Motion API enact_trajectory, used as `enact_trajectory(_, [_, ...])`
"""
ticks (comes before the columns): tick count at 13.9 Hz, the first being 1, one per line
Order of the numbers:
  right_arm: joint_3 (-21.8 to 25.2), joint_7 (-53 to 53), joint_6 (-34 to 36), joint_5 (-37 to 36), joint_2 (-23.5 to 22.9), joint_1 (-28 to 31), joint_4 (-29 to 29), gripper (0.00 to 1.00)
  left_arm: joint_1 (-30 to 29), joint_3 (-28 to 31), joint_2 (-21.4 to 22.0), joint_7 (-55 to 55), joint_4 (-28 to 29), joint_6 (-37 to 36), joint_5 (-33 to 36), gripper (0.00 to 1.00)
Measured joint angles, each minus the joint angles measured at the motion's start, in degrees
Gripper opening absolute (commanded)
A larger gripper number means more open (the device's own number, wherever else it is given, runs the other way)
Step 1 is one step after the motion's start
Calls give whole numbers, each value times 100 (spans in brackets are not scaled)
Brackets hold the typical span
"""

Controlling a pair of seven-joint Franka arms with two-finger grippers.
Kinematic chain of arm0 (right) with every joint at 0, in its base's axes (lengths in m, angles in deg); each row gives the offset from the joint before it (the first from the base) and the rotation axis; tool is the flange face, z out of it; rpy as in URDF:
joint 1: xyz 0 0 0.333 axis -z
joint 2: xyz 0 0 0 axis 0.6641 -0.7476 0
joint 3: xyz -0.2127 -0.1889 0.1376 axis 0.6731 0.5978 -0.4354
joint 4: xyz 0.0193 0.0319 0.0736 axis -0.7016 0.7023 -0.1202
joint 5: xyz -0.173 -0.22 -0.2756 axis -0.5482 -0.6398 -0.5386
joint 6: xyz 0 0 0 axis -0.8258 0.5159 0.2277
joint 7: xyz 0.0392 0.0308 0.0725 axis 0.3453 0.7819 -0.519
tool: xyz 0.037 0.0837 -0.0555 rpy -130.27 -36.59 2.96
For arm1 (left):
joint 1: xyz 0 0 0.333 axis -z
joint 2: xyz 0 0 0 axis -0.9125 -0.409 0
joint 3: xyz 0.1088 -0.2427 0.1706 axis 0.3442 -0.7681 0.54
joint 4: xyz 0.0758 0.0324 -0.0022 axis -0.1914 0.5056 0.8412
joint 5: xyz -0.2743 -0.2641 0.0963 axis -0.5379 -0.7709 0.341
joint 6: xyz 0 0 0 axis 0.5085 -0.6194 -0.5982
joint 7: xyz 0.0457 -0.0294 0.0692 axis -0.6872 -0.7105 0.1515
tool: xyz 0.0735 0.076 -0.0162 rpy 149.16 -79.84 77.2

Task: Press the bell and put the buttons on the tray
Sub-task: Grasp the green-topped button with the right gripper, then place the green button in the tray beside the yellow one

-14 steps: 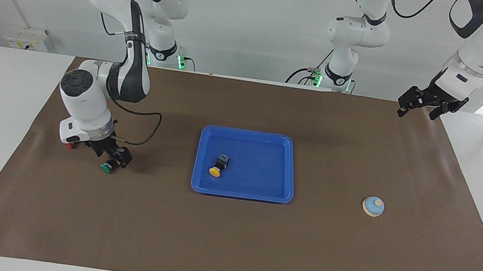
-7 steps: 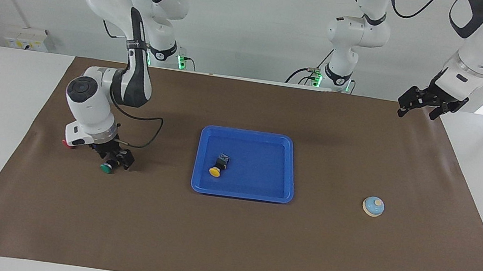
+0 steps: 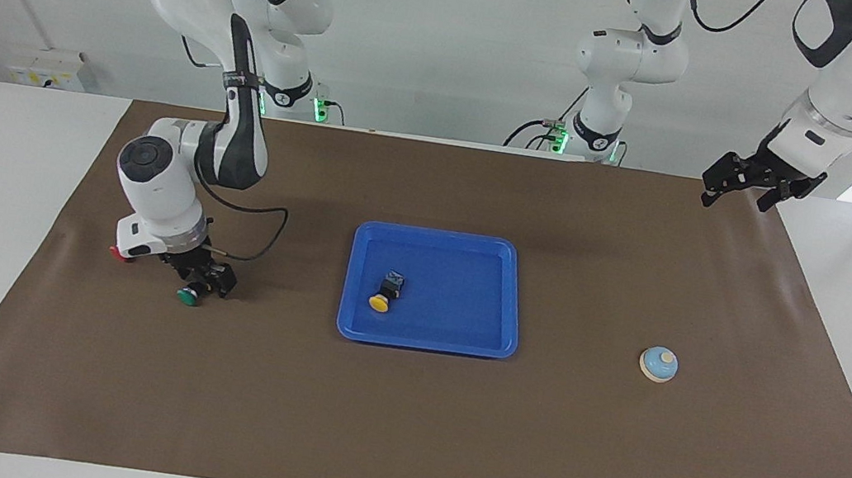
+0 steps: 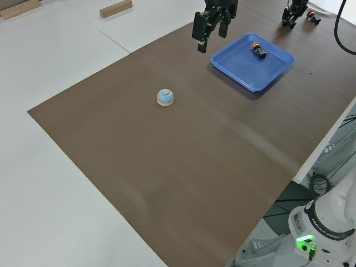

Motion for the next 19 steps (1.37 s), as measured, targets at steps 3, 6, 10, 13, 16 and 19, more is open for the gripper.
enact_trajectory(3, [-2, -75, 2, 0, 0, 0, -2, 0, 0, 0, 0, 0, 0, 0, 0, 100])
enact_trajectory(6, [-73, -93, 273, -1, 21, -35, -199, 0, 0, 0, 0, 0, 0, 0, 0, 100])
enact_trajectory(10, [-195, 377, 1430, 13, 90, -632, -1179, 0, 0, 0, 0, 0, 0, 0, 0, 100])
enact_trajectory(13, [-207, 1097, 1795, 12, 70, -1408, -1598, 0, 0, 0, 0, 0, 0, 0, 0, 100])
enact_trajectory(16, [-224, 1794, 1791, 17, 1, -2121, -1691, 0, 0, 0, 0, 0, 0, 0, 0, 100])
enact_trajectory(19, [-231, 2639, 1758, 18, -167, -2902, -1854, 0, 0, 0, 0, 0, 0, 0, 0, 100])
